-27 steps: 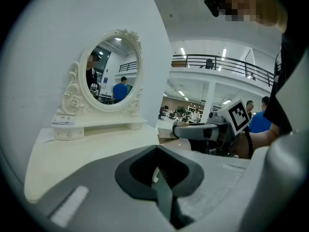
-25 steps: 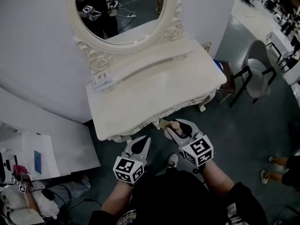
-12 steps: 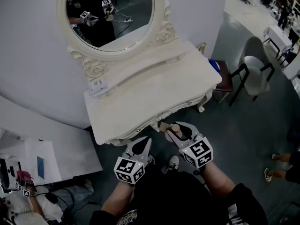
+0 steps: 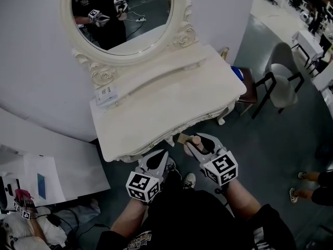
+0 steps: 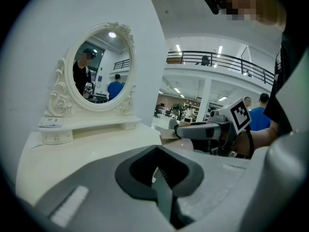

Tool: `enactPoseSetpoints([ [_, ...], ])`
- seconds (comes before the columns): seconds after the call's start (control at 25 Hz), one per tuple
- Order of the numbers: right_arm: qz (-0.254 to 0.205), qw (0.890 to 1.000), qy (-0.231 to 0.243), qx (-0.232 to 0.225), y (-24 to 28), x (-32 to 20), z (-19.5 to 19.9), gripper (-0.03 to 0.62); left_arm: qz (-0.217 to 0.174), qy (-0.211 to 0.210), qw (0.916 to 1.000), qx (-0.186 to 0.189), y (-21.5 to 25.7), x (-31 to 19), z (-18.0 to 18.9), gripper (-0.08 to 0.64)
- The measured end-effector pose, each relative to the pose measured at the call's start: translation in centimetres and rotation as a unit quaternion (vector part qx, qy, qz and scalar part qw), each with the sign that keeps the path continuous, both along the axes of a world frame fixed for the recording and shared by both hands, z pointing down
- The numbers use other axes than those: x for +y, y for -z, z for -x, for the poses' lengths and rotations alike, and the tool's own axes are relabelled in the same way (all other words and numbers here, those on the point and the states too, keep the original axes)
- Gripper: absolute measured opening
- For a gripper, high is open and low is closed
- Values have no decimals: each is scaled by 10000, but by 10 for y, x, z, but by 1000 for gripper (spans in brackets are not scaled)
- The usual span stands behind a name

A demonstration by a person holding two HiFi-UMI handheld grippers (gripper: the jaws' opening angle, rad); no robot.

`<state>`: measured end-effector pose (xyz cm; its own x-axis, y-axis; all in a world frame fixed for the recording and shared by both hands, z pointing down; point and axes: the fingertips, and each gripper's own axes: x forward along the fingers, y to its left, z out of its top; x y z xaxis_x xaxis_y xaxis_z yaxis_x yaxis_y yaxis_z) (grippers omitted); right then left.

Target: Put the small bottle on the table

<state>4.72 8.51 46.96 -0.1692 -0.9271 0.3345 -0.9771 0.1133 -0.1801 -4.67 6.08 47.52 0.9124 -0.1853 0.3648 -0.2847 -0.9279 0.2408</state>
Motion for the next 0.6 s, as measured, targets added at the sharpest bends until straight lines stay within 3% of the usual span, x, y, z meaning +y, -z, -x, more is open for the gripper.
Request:
enactPoseSetpoints([
  [0.6,141,9995,-282,31,-1,-52,-25,164,95,-157,9997,167,2,-61,-25,0],
])
